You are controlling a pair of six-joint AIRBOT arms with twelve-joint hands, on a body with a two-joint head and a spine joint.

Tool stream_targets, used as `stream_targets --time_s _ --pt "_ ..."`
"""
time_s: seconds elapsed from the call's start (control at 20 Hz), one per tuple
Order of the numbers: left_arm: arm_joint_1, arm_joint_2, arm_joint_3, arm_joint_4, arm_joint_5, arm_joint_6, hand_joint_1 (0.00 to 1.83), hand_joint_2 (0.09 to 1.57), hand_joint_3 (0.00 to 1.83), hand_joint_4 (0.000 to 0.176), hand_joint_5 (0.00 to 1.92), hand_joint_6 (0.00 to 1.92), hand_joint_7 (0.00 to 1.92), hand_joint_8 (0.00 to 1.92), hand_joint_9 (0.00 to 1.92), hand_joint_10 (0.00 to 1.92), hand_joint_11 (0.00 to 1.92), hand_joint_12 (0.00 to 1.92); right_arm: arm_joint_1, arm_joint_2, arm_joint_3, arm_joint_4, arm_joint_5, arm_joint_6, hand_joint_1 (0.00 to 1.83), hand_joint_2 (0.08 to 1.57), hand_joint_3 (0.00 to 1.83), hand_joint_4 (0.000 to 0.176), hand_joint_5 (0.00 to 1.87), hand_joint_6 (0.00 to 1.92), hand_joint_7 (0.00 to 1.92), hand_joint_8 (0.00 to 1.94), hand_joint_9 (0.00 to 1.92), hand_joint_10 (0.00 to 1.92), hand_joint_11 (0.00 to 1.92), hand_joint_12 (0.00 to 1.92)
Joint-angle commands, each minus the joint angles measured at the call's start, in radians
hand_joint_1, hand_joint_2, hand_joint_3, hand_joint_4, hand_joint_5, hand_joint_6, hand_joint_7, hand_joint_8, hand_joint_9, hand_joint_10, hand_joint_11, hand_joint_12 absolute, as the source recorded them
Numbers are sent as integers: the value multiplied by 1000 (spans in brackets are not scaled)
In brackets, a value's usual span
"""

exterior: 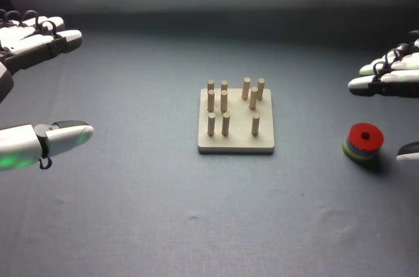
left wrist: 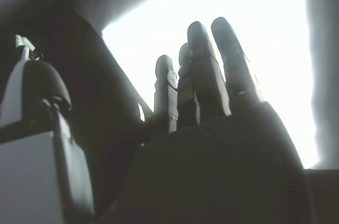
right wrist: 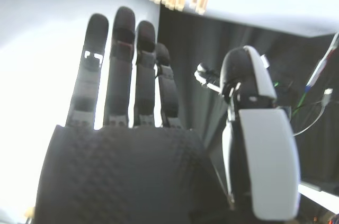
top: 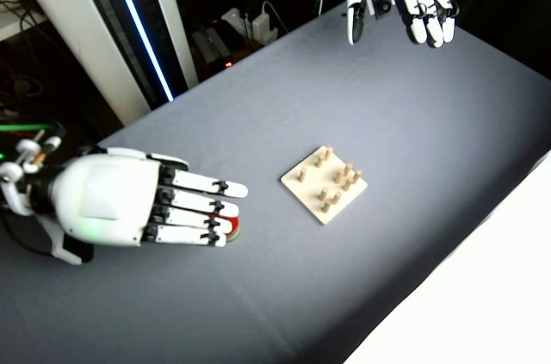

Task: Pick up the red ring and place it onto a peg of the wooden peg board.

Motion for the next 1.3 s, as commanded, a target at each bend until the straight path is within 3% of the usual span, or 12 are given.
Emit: stream_targets --time_s 0.0,0.05,0.15,0.2,0.35,0.4,0.45,0.55,0.8,1.1,1.15,1.25 --pt "-7 5 0 -1 -127 -4 621 1011 4 11 394 3 253 4 211 21 0 719 8 7 -3 40 123 3 869 1075 0 37 410 0 375 0 375 0 163 518" --pt "-7 5 1 -1 -124 -4 608 1012 3 17 395 2 261 5 217 19 0 725 6 7 0 38 117 0 870 1072 1 31 425 0 388 0 389 0 223 425" --pt "-7 3 2 -1 -121 -4 583 1023 3 15 381 1 285 3 230 8 0 745 5 -1 13 20 82 -2 861 1067 0 49 419 0 373 0 364 0 195 383" --pt "-7 2 4 -1 -119 -5 539 1027 2 25 375 0 297 2 234 4 0 817 11 -17 25 6 53 -2 968 1034 7 20 463 1 418 1 385 0 37 762" --pt "-8 0 4 2 -116 -6 592 1024 0 13 385 2 286 2 245 5 0 888 69 -38 53 -52 -51 -2 998 1010 0 0 476 0 444 4 405 4 10 900" --pt "-8 -1 4 2 -116 -6 602 1021 0 0 406 4 266 0 245 2 0 867 89 -46 63 -76 -89 0 1021 969 0 46 469 0 435 2 413 6 35 920" --pt "-8 -1 4 2 -115 -7 615 1016 0 0 413 3 273 2 226 0 0 829 99 -52 71 -91 -109 4 1044 964 0 62 448 0 413 0 391 1 20 915" --pt "-8 -1 5 4 -111 -7 615 1022 1 0 413 1 277 2 240 5 0 873 124 -67 87 -132 -157 14 1083 951 0 52 448 2 403 0 382 0 19 915" --pt "-8 -2 6 8 -108 -9 649 1008 0 0 472 6 265 3 252 5 0 912 184 -113 127 -210 -266 15 1116 946 6 62 474 1 423 7 388 4 58 806" --pt "-8 -8 11 18 -96 -18 607 1023 5 0 475 0 283 2 283 8 0 972 209 -144 155 -241 -316 15 1130 982 2 24 572 4 531 5 468 9 93 797" --pt "-8 -9 12 18 -96 -20 615 1034 9 0 486 4 296 6 294 11 0 973 213 -149 159 -247 -325 15 1170 982 1 1 662 7 658 12 631 28 197 863" --pt "-8 -9 13 19 -96 -20 614 1043 7 0 483 2 296 3 290 7 0 944 215 -151 161 -251 -329 15 1161 996 1 0 702 3 755 10 749 44 256 1025"
